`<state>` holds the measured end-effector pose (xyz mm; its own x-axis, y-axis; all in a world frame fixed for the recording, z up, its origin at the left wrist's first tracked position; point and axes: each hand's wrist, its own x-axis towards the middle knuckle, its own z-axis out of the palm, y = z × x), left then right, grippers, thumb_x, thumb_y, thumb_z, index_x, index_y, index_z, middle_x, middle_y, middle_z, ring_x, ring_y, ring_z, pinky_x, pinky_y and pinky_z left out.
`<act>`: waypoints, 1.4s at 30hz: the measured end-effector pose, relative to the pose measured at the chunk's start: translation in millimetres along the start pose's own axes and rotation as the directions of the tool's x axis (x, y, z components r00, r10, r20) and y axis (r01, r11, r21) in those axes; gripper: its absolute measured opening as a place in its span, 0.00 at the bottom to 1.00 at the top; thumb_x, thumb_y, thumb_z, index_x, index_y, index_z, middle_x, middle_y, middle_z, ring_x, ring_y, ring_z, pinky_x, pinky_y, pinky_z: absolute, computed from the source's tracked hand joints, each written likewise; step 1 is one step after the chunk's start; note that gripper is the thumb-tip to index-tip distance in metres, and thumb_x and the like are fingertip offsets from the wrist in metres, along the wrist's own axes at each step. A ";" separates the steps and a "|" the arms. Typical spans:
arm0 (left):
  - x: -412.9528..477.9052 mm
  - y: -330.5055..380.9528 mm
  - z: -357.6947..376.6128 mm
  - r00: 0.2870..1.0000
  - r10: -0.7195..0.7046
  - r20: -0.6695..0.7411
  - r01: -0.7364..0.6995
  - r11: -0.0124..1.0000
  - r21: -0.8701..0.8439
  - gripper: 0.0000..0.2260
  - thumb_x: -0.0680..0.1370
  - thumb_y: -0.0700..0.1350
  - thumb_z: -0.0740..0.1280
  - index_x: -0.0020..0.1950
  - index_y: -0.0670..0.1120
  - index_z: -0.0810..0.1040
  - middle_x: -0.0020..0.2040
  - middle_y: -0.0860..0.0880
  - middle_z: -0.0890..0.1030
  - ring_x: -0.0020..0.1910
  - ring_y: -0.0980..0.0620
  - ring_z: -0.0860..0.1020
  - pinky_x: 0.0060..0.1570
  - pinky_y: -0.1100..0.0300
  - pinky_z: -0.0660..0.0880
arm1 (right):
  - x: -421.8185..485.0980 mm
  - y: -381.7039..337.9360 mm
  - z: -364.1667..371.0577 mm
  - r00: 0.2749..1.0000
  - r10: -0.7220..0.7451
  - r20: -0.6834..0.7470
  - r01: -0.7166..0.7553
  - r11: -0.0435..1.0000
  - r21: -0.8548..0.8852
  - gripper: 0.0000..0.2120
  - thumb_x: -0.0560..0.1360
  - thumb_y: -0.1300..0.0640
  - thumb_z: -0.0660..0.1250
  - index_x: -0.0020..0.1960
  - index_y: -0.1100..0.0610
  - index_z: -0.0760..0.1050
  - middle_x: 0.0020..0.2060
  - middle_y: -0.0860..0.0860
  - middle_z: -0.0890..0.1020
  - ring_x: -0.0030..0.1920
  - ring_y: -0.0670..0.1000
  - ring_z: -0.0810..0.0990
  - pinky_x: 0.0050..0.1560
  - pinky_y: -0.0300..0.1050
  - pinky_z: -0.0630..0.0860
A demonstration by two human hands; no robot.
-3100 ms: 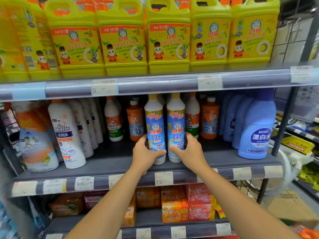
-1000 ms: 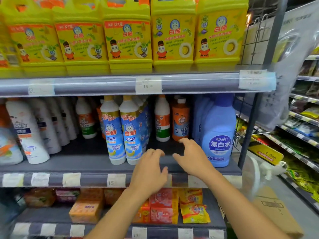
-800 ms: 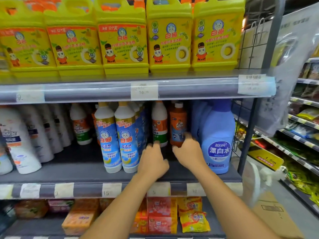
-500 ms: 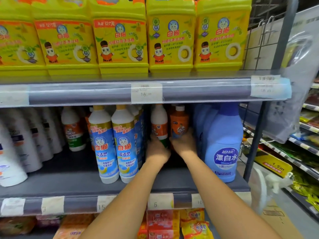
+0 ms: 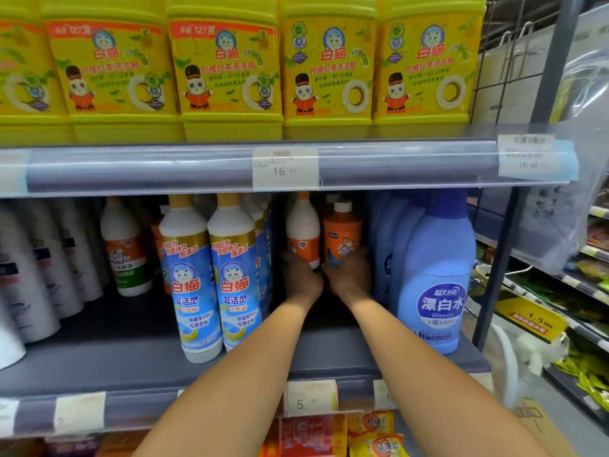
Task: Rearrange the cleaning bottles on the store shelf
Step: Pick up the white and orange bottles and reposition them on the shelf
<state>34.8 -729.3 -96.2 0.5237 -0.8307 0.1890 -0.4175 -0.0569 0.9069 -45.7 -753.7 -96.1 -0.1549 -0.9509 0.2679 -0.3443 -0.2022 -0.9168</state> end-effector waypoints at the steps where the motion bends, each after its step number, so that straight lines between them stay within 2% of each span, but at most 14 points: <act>1: -1.9 0.9 -0.4 1.000 0.004 0.002 -0.004 1.000 0.012 0.37 0.75 0.43 0.71 0.77 0.41 0.52 0.71 0.39 0.70 0.68 0.41 0.71 0.67 0.45 0.70 | 0.0 0.6 0.1 1.000 -0.001 -0.003 0.001 1.000 0.003 0.31 0.67 0.55 0.76 0.64 0.59 0.64 0.60 0.59 0.79 0.57 0.58 0.79 0.49 0.43 0.71; 6: -10.0 0.7 -8.4 1.000 0.026 0.002 -0.026 0.996 0.083 0.38 0.75 0.47 0.70 0.76 0.42 0.51 0.70 0.39 0.71 0.66 0.39 0.73 0.63 0.43 0.73 | -4.5 -3.7 -4.8 0.999 -0.014 0.033 0.014 1.000 0.001 0.33 0.68 0.55 0.75 0.66 0.60 0.62 0.60 0.60 0.78 0.57 0.59 0.79 0.53 0.50 0.76; 10: -24.2 2.1 -19.1 0.997 -0.047 0.054 0.045 0.998 0.044 0.40 0.74 0.47 0.69 0.77 0.47 0.47 0.66 0.39 0.73 0.61 0.37 0.76 0.57 0.41 0.77 | -14.7 -9.7 -15.1 0.996 -0.062 0.068 0.065 0.997 -0.046 0.32 0.68 0.55 0.75 0.64 0.61 0.63 0.58 0.60 0.78 0.55 0.60 0.80 0.49 0.48 0.75; 15: -47.8 7.3 -34.9 0.997 -0.013 0.077 0.008 0.998 0.069 0.33 0.71 0.46 0.70 0.71 0.44 0.56 0.56 0.40 0.77 0.51 0.40 0.79 0.50 0.46 0.80 | -30.4 -21.4 -35.2 0.991 -0.103 0.080 0.113 0.986 -0.125 0.31 0.69 0.53 0.73 0.64 0.62 0.61 0.56 0.61 0.79 0.54 0.62 0.80 0.44 0.45 0.71; 18: -68.4 7.7 -44.4 0.989 0.111 0.095 -0.112 0.994 0.003 0.23 0.70 0.42 0.71 0.60 0.45 0.63 0.49 0.42 0.78 0.47 0.41 0.80 0.47 0.44 0.81 | -38.1 -26.2 -50.9 0.988 -0.108 0.111 0.116 0.991 -0.070 0.28 0.69 0.55 0.72 0.63 0.61 0.62 0.54 0.61 0.79 0.52 0.61 0.79 0.45 0.46 0.73; 20: -80.3 6.4 -50.1 0.980 0.168 0.105 -0.170 0.985 0.012 0.14 0.72 0.41 0.71 0.47 0.51 0.66 0.44 0.44 0.78 0.46 0.42 0.80 0.46 0.48 0.80 | -42.6 -27.9 -62.0 0.984 -0.094 0.148 0.093 0.996 0.015 0.25 0.69 0.57 0.72 0.58 0.59 0.63 0.52 0.60 0.79 0.48 0.60 0.80 0.46 0.49 0.76; 21: -85.9 5.0 -52.8 0.978 0.177 0.109 -0.178 0.984 0.002 0.14 0.72 0.41 0.71 0.45 0.52 0.67 0.43 0.45 0.79 0.46 0.42 0.80 0.44 0.51 0.79 | -45.1 -28.1 -67.3 0.982 -0.087 0.169 0.081 0.996 0.046 0.22 0.68 0.57 0.72 0.56 0.58 0.64 0.50 0.58 0.80 0.46 0.58 0.79 0.45 0.48 0.76; 23: -99.3 4.5 -59.8 0.977 0.172 0.128 -0.168 0.985 -0.040 0.19 0.72 0.42 0.73 0.57 0.47 0.68 0.46 0.49 0.77 0.45 0.48 0.79 0.41 0.57 0.75 | -51.5 -27.3 -77.7 0.970 -0.096 0.224 0.087 0.995 0.048 0.14 0.68 0.57 0.72 0.48 0.55 0.69 0.46 0.56 0.80 0.40 0.54 0.78 0.39 0.45 0.75; 25: -112.9 3.3 -66.5 0.975 0.152 0.160 -0.146 0.988 -0.051 0.29 0.72 0.44 0.73 0.66 0.47 0.60 0.50 0.51 0.76 0.45 0.55 0.77 0.41 0.62 0.71 | -57.6 -25.6 -85.3 0.947 -0.099 0.305 0.092 0.995 0.038 0.07 0.69 0.55 0.72 0.43 0.53 0.74 0.43 0.55 0.81 0.36 0.50 0.78 0.36 0.45 0.75; 28: -136.0 2.8 -78.2 0.975 0.140 0.175 -0.129 0.989 -0.074 0.29 0.73 0.45 0.72 0.67 0.49 0.58 0.52 0.51 0.75 0.45 0.59 0.75 0.39 0.66 0.71 | -69.2 -26.5 -94.2 0.921 -0.065 0.383 0.056 0.998 0.037 0.18 0.69 0.53 0.73 0.54 0.59 0.73 0.42 0.52 0.81 0.38 0.49 0.80 0.32 0.45 0.76; 31: -159.0 7.9 -94.1 0.977 0.109 0.182 -0.088 0.988 -0.124 0.31 0.73 0.45 0.73 0.69 0.49 0.59 0.56 0.48 0.76 0.52 0.52 0.78 0.51 0.54 0.78 | -82.5 -29.0 -100.9 0.900 -0.042 0.434 -0.020 0.990 0.138 0.29 0.69 0.53 0.74 0.64 0.59 0.64 0.50 0.53 0.79 0.46 0.52 0.81 0.41 0.48 0.81; 33: -174.0 13.6 -106.6 0.973 0.091 0.211 -0.056 0.984 -0.168 0.30 0.72 0.45 0.73 0.69 0.50 0.61 0.58 0.47 0.77 0.54 0.50 0.78 0.56 0.48 0.78 | -93.9 -32.1 -106.8 0.880 -0.045 0.473 -0.068 0.973 0.219 0.29 0.69 0.54 0.74 0.64 0.57 0.63 0.55 0.54 0.78 0.48 0.53 0.82 0.42 0.50 0.81; 37: -208.1 24.1 -132.4 0.963 0.051 0.266 0.011 0.973 -0.230 0.30 0.70 0.45 0.73 0.69 0.50 0.64 0.59 0.46 0.78 0.56 0.47 0.79 0.58 0.46 0.78 | -125.3 -37.5 -122.0 0.863 -0.104 0.495 -0.064 0.948 0.311 0.25 0.70 0.53 0.74 0.62 0.52 0.66 0.54 0.51 0.80 0.47 0.50 0.82 0.35 0.43 0.79; 42: -250.6 6.8 -167.8 0.970 -0.014 0.244 0.096 0.939 -0.330 0.27 0.70 0.37 0.74 0.65 0.51 0.69 0.57 0.44 0.81 0.55 0.45 0.82 0.56 0.42 0.79 | -173.9 -40.6 -134.7 0.861 -0.182 0.475 0.038 0.954 0.298 0.24 0.67 0.51 0.76 0.58 0.44 0.68 0.51 0.45 0.80 0.49 0.47 0.81 0.48 0.50 0.80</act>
<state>25.3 -428.6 -74.2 0.3328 -0.9397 0.0792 -0.0965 0.0496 0.9941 -129.5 -548.6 -65.6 0.3694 -0.8929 0.2573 -0.0582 -0.2986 -0.9526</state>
